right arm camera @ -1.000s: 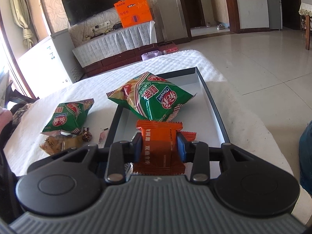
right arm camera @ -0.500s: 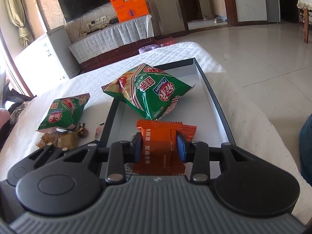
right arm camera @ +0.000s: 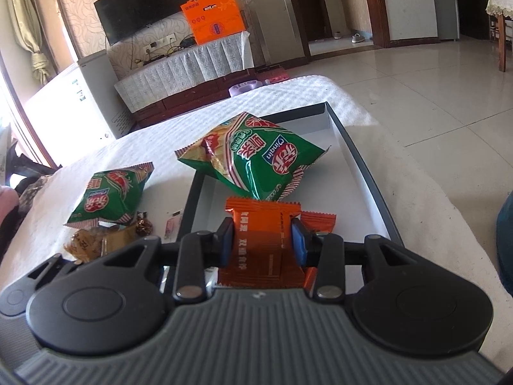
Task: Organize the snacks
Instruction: 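Open left tool to drop clear bag in box while right tool releases orange packet, then grasp small white-green candy with left tool while right tool grasps tan square packet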
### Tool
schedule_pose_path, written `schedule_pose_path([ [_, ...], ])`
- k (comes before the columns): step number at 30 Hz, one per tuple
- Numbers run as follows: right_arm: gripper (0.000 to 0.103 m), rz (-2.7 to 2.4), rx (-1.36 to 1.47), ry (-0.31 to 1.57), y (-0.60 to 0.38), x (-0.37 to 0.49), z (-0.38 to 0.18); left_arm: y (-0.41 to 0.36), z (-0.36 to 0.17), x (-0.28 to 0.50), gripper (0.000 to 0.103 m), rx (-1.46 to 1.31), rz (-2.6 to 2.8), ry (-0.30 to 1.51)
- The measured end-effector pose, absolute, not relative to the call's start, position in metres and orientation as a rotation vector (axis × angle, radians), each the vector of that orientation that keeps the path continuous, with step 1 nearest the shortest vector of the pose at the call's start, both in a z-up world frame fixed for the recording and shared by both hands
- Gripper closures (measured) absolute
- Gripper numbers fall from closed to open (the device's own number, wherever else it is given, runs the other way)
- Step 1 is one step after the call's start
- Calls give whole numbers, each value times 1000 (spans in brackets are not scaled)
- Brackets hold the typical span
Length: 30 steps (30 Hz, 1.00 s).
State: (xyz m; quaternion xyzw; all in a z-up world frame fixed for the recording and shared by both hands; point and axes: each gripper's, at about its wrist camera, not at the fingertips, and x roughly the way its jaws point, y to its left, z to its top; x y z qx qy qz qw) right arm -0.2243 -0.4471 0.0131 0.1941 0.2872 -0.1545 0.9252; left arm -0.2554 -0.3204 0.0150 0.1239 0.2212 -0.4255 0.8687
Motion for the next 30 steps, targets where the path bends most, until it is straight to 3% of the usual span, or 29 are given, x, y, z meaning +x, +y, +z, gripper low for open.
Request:
schedule_pose_path([
  [17,53,-340,369,542,-439,-233,20,-290,23,-268,15,188,-810,490],
  [22,43,-338,359,523,-435,-237,23,-281,24,-269,15,177,-784,498],
  [30,42,-325,364,456,-430,-244,29,-268,23,-272,15,166,-751,505],
])
